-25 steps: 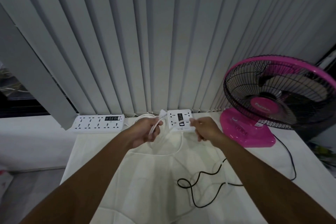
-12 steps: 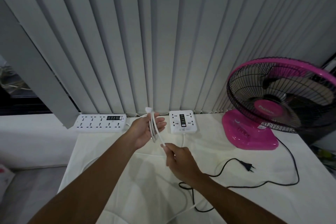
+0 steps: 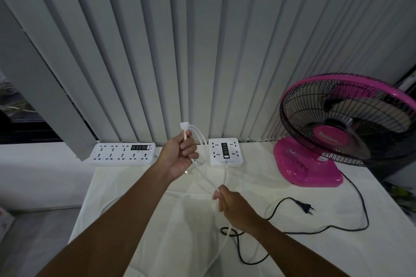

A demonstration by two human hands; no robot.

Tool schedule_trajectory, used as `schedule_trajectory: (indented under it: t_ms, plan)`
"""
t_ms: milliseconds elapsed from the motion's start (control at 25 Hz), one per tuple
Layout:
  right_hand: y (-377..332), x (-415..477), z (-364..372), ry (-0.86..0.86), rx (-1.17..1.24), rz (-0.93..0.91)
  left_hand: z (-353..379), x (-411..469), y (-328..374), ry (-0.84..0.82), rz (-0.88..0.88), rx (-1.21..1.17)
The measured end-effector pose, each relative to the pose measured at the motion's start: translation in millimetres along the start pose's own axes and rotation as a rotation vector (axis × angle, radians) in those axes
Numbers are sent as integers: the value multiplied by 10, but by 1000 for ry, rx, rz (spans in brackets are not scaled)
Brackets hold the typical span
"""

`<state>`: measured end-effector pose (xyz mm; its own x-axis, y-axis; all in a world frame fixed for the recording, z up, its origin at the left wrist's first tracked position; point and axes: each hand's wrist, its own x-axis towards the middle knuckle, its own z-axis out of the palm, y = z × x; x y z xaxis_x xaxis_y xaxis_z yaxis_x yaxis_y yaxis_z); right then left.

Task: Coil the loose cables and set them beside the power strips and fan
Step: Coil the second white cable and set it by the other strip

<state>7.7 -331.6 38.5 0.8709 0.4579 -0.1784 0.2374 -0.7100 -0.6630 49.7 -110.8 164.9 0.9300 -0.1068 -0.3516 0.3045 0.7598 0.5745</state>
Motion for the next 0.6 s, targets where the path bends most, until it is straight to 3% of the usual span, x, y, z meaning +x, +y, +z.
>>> schedule_trajectory:
  t_ms: [80, 200, 400, 480, 600]
  plan:
    - [211, -61, 40, -102, 112, 83, -10, 11, 114, -43, 19, -30]
    - [361, -75, 49, -120, 297, 207, -33, 2, 245, -86, 9, 22]
    - [235, 135, -216, 78, 891, 536, -79, -77, 389, -223, -96, 210]
    - [90, 280, -444, 118, 998, 636, -91, -128, 392, -255, -173, 358]
    - [-297, 523, -820, 142, 1150, 604, -61, -185, 258, -185, -225, 700]
